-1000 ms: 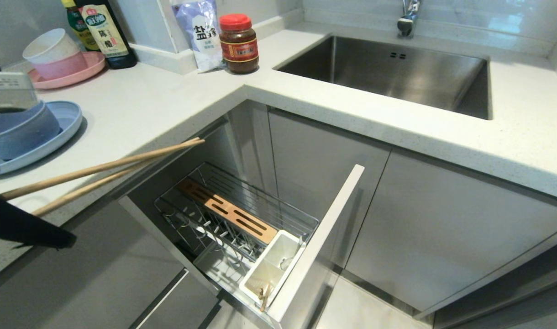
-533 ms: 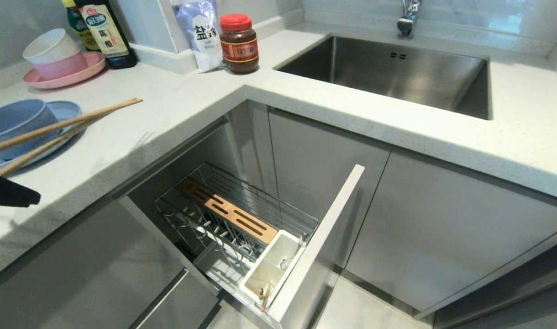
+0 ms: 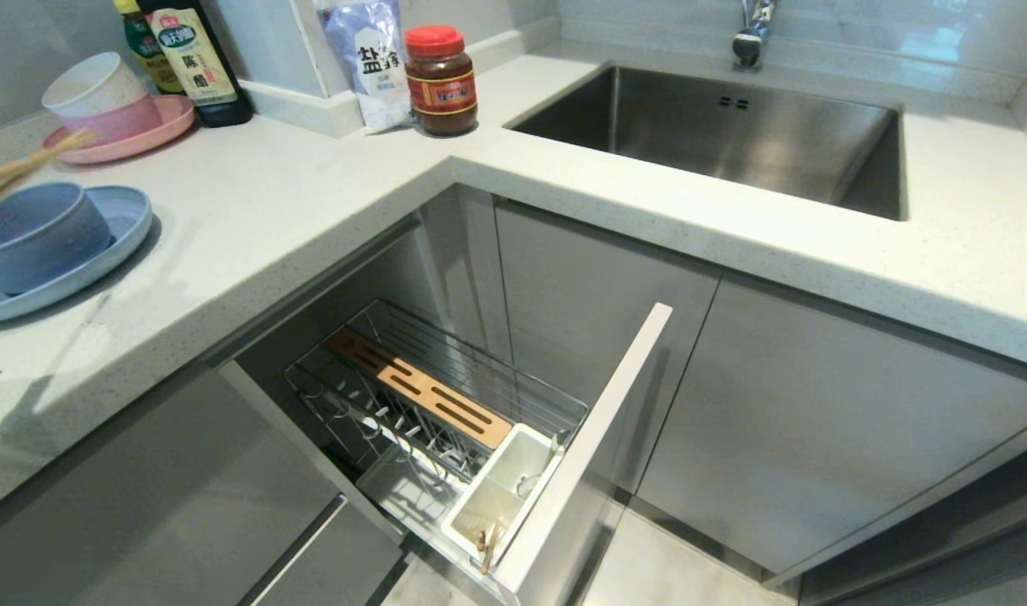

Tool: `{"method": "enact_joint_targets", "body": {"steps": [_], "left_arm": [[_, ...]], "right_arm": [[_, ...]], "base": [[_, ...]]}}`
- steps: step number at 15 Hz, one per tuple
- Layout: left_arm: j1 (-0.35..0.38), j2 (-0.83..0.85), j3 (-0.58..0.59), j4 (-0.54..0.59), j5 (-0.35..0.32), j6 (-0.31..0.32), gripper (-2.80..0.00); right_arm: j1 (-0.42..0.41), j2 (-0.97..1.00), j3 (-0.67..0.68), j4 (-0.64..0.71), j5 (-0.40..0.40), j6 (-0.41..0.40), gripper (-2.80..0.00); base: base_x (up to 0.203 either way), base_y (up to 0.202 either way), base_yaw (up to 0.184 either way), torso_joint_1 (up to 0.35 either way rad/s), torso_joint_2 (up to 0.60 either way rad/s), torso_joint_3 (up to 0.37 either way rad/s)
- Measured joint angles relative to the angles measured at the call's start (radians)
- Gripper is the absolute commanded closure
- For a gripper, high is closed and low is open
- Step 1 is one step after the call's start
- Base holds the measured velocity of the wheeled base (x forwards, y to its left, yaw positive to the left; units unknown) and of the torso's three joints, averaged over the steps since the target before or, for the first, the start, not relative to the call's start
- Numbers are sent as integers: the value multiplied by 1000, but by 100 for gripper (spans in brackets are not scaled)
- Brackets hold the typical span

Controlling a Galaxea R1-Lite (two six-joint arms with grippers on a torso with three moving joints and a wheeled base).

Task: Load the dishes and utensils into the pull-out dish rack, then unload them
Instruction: Take the chopsticks out of the cupboard

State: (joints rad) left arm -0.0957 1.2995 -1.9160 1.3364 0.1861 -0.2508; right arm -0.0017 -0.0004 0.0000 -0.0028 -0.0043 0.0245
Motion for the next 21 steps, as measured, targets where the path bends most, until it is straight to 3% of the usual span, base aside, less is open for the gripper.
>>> {"method": "enact_joint_targets", "body": {"steps": [9,13,16,21], "left_arm": [[354,-46,30,-39,30,14,0],[547,-42,154,-173,25,16,0],[610,-25,269,-307,6,14,0],[619,29,387,-466,-100,17,0]], "right_arm": [[0,0,0,0,0,0,0],[0,0,0,0,0,0,0],[0,0,0,0,0,0,0],[0,0,0,0,0,0,0]], "base": [[0,0,0,0,0,0],[0,0,0,0,0,0],[0,0,0,0,0,0],[0,0,0,0,0,0]]}}
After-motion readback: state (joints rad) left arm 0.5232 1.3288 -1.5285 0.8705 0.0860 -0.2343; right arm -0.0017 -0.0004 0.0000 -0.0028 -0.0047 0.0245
